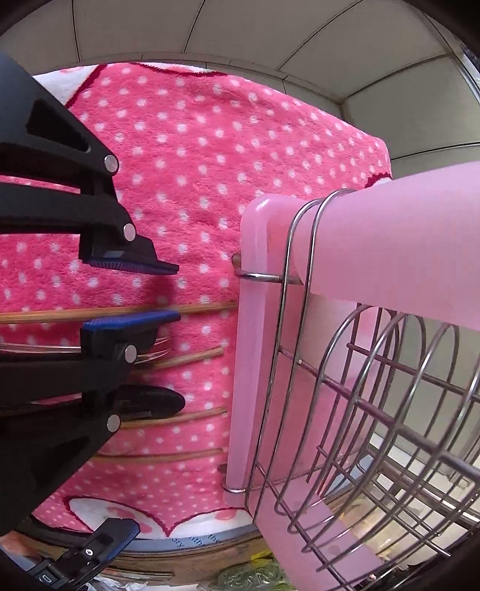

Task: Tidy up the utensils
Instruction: 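Lower left tool and grasp a wooden chopstick while right tool grasps another chopstick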

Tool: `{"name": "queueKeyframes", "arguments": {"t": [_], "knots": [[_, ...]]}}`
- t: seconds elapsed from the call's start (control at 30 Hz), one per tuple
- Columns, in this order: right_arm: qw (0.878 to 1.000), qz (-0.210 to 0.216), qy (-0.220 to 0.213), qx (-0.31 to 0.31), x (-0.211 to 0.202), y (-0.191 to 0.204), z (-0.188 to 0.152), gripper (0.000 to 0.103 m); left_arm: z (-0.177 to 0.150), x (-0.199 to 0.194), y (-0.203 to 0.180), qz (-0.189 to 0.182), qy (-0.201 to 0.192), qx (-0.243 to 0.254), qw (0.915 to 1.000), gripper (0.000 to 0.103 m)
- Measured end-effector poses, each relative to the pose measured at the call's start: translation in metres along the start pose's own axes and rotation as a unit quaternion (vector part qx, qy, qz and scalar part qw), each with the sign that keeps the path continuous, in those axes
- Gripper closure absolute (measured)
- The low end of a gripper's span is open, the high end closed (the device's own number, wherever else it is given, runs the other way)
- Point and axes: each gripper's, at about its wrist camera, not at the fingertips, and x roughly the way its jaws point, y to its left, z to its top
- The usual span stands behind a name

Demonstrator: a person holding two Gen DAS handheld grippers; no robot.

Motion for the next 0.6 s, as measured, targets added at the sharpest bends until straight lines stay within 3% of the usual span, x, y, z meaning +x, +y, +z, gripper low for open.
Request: {"name": "queueKeyframes", "arguments": {"t": [0.1, 0.3, 0.4, 0.6], "knots": [[1.000, 0.001, 0.005, 0.002, 0.004, 0.000, 0.001, 0.067, 0.002, 0.011, -0.001, -0.019, 0.013, -0.011, 0.9997, 0.083], [1.000, 0.006, 0.021, 0.008, 0.017, 0.002, 0.006, 0.067, -0.003, 0.020, -0.015, 0.005, 0.004, 0.024, 0.9997, 0.084], [0.999, 0.013, 0.035, 0.014, 0.025, 0.006, 0.010, 0.068, -0.004, 0.021, -0.031, 0.025, -0.010, 0.059, 0.9979, 0.096], [0.998, -0.007, 0.056, -0.003, 0.044, 0.019, 0.018, 0.072, -0.009, -0.008, -0.006, -0.017, -0.017, 0.023, 0.9994, 0.098]]}}
